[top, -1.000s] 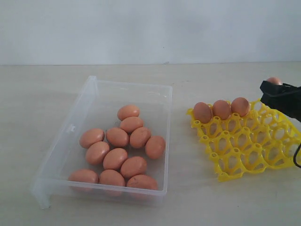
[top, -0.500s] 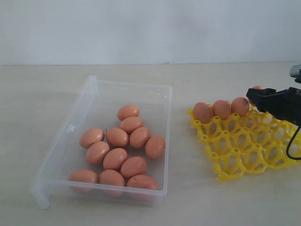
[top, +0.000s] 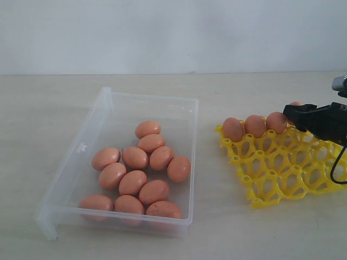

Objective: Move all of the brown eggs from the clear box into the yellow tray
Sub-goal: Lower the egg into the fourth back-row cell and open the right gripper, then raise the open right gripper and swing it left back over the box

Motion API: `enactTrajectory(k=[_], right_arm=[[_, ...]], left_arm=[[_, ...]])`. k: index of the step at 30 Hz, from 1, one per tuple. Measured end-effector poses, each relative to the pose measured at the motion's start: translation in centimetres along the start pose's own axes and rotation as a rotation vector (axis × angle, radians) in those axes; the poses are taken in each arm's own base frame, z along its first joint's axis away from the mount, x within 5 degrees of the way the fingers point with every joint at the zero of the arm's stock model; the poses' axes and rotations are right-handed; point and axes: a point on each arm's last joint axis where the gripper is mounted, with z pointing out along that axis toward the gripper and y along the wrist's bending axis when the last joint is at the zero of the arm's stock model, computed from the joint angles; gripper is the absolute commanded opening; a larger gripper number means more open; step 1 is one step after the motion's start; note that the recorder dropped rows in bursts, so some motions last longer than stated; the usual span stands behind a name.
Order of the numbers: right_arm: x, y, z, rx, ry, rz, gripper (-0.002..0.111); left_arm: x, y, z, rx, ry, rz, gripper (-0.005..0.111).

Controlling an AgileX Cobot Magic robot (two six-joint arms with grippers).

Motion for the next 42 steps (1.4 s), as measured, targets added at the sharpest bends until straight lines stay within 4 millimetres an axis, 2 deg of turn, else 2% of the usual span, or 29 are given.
enactTrajectory(k=[4, 6, 14, 16, 25, 29, 34, 36, 39, 42], right_arm=[[0.0, -0.1, 0.0, 0.01, 0.01, -0.004, 0.001], [0.1, -0.1, 0.0, 0.01, 0.01, -0.004, 0.005], [0.1, -0.1, 0.0, 0.01, 0.015, -0.001, 0.046], [0.1, -0.1, 0.0, 0.01, 0.015, 0.009, 0.052], [0.1, -0.1, 0.0, 0.01, 0.027, 0.046, 0.053], [-1.0, 0.6, -0.5, -0.003, 0.03, 0.023, 0.053], [-4.4, 1.9, -2.2, 0.026, -0.017, -0.052, 0.053], [-5.8, 3.0, -3.1, -0.005, -0.025, -0.08, 0.053], [-7.2, 6.0, -4.4, -0.206, -0.025, -0.108, 0.053], [-7.0, 9.6, -4.9, -0.399, 0.034, -0.131, 0.053]], left_arm=[[0.0, 0.0, 0.0, 0.0, 0.0, 0.0, 0.004], [0.0, 0.0, 0.0, 0.0, 0.0, 0.0, 0.004], [0.0, 0.0, 0.0, 0.0, 0.0, 0.0, 0.004], [0.0, 0.0, 0.0, 0.0, 0.0, 0.0, 0.004], [0.0, 0.0, 0.0, 0.0, 0.0, 0.0, 0.004], [0.0, 0.0, 0.0, 0.0, 0.0, 0.0, 0.004], [0.0, 0.0, 0.0, 0.0, 0.0, 0.0, 0.004], [0.0, 0.0, 0.0, 0.0, 0.0, 0.0, 0.004], [0.0, 0.0, 0.0, 0.0, 0.0, 0.0, 0.004], [0.0, 0.0, 0.0, 0.0, 0.0, 0.0, 0.004]])
